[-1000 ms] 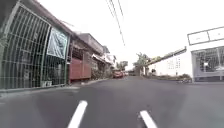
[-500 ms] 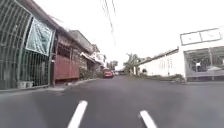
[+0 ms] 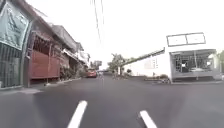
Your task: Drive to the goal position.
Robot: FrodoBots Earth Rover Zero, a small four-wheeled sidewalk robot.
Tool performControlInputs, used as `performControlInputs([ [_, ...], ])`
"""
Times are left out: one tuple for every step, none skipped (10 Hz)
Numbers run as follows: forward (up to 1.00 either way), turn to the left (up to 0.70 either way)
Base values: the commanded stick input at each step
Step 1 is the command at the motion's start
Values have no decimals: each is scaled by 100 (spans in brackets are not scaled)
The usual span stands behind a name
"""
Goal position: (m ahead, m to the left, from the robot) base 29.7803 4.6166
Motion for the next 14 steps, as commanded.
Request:
performControlInputs([
  [100,0],
  [100,0],
  [100,0],
  [100,0],
  [100,0],
  [100,0],
  [100,0],
  [100,23],
  [100,40],
  [100,40],
  [100,25],
  [100,0],
  [100,0],
  [100,0],
])
